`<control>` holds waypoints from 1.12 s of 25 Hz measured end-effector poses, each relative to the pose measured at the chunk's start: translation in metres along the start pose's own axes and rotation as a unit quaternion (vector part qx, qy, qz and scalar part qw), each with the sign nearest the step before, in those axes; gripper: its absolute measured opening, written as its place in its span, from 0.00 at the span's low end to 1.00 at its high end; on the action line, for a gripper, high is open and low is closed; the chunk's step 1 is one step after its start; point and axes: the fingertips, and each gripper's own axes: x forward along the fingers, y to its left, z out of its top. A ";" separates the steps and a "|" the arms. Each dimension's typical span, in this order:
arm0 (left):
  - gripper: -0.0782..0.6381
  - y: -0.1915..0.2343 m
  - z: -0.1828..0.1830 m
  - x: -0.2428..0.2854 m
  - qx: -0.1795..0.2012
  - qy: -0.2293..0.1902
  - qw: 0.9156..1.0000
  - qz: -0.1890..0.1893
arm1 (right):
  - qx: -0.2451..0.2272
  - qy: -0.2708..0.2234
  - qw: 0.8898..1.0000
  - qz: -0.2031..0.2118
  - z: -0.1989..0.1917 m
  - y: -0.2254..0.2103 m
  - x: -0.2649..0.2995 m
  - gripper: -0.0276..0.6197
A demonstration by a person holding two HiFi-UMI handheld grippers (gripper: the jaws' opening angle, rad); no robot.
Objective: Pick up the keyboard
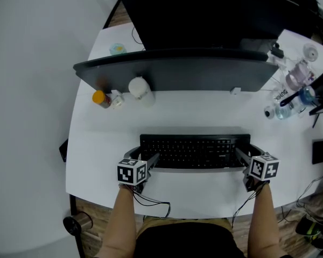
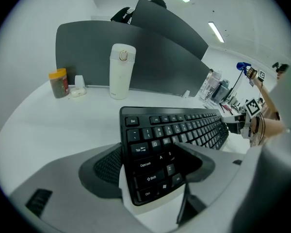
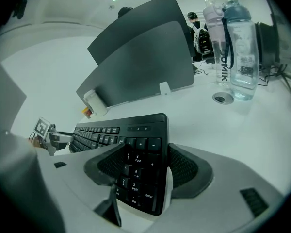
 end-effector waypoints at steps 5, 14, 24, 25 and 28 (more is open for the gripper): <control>0.58 -0.006 0.031 -0.015 0.018 -0.032 0.999 0.005 | -0.009 -0.042 0.999 -0.002 0.027 0.009 -0.019 0.47; 0.58 -0.013 0.086 -0.039 0.043 -0.085 0.995 0.009 | -0.033 -0.098 0.995 -0.002 0.080 0.022 -0.046 0.47; 0.58 -0.044 0.106 -0.096 0.057 -0.139 0.988 0.028 | -0.062 -0.160 0.985 0.011 0.111 0.044 -0.104 0.47; 0.58 -0.046 0.110 -0.102 0.059 -0.143 0.987 0.030 | -0.064 -0.165 0.984 0.011 0.114 0.048 -0.109 0.47; 0.58 -0.052 0.121 -0.123 0.065 -0.153 0.986 0.032 | -0.068 -0.171 0.983 0.008 0.121 0.059 -0.128 0.47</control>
